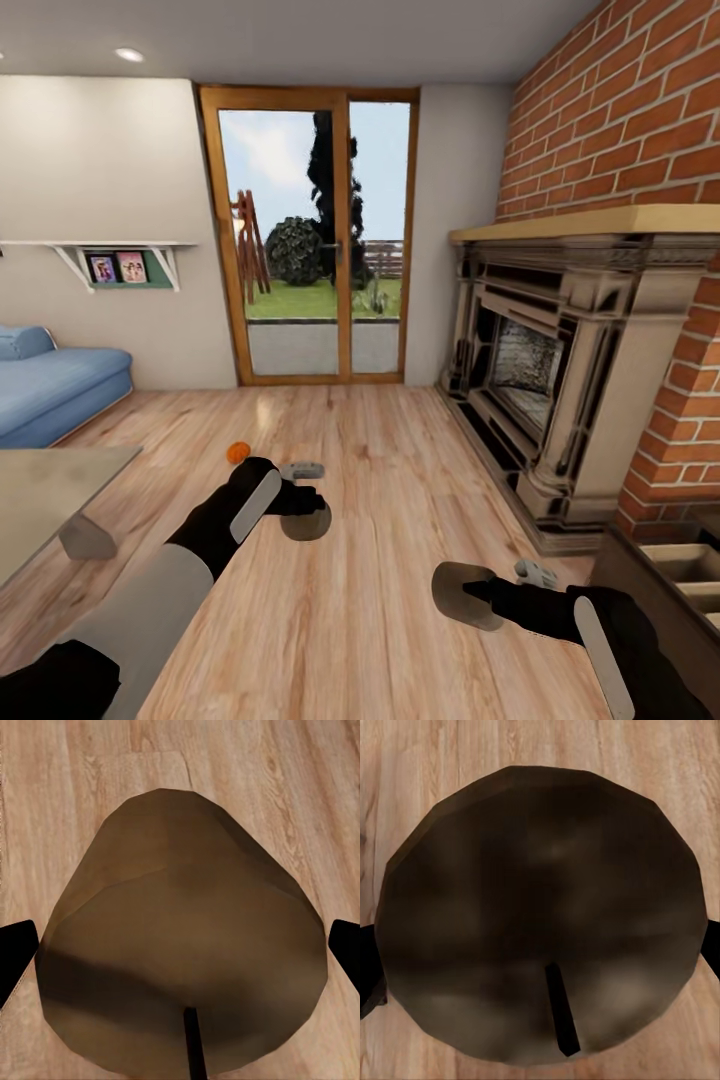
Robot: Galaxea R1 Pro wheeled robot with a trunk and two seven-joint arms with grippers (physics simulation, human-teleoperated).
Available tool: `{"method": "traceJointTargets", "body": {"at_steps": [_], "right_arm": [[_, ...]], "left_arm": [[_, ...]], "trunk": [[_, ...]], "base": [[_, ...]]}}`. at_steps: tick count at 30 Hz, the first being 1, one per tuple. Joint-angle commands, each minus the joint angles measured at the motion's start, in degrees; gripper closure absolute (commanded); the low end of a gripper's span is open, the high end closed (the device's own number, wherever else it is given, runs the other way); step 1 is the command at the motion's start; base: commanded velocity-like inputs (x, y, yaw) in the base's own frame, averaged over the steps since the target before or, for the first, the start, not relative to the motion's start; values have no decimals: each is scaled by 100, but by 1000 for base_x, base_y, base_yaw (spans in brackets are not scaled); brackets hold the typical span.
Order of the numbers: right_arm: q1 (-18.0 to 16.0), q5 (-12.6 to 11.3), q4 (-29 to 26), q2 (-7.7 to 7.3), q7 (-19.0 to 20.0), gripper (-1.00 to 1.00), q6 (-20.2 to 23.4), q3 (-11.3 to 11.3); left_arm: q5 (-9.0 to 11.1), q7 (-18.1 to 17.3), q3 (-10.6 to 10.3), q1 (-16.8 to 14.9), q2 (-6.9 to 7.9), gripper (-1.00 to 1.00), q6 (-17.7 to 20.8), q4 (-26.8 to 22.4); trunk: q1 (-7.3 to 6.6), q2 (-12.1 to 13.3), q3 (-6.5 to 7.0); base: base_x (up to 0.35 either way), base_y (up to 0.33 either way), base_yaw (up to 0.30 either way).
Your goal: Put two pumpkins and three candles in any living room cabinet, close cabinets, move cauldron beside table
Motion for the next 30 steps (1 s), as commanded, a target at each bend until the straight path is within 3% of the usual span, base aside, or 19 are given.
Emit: {"method": "traceJointTargets", "body": {"at_steps": [1, 23, 30], "right_arm": [[-5, -18, -4, 1, 46, 100, 32, -9], [-5, -17, -4, 2, 46, 100, 32, -9], [-5, -17, -4, 1, 46, 100, 32, -9]], "left_arm": [[51, 69, -14, -5, 2, 100, 11, -7], [51, 71, -14, -5, 2, 100, 11, -6], [51, 71, -14, -5, 3, 100, 11, -7]], "trunk": [[3, -3, -6], [3, -3, -6], [3, -3, -6]], "base": [[329, 80, 0], [329, 101, -2], [289, 50, -151]]}}
